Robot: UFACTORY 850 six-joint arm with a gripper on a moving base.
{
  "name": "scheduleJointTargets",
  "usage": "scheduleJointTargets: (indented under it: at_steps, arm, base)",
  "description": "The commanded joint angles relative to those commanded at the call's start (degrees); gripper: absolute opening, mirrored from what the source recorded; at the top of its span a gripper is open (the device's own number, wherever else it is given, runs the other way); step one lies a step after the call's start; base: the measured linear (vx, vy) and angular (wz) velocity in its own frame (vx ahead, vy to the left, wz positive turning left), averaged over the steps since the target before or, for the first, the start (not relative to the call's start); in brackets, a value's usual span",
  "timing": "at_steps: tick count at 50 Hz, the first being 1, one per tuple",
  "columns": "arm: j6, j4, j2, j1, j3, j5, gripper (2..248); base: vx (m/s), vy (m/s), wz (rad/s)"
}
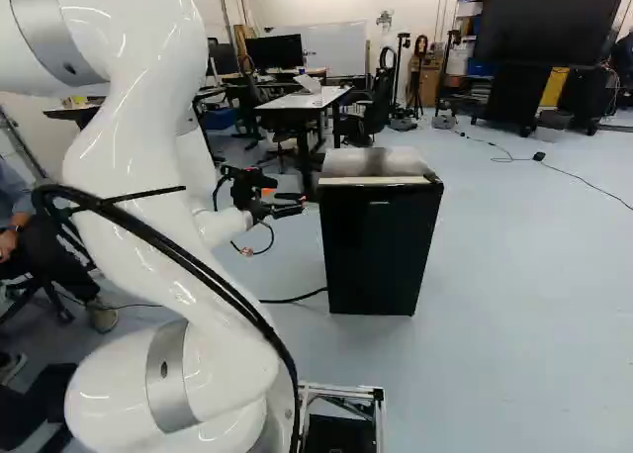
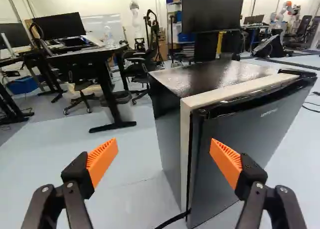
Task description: Open the fridge door
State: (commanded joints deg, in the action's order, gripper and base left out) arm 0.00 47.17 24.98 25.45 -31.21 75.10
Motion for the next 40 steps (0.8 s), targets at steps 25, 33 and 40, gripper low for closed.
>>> scheduleJointTargets:
  at_steps: [25,33,40]
  arm:
    - [0.0,10.47,8.73,1.89,-7.38,6.42,247]
    - [0.0,13.79,11.69,1.67,-10.22,8.23,247]
    - [0.0,15.79,13.82,1.21,-12.66,9.06,247]
  base:
    - [0.0,0.0,0.0]
    - [0.0,0.0,0.0]
    - [0.0,0.0,0.0]
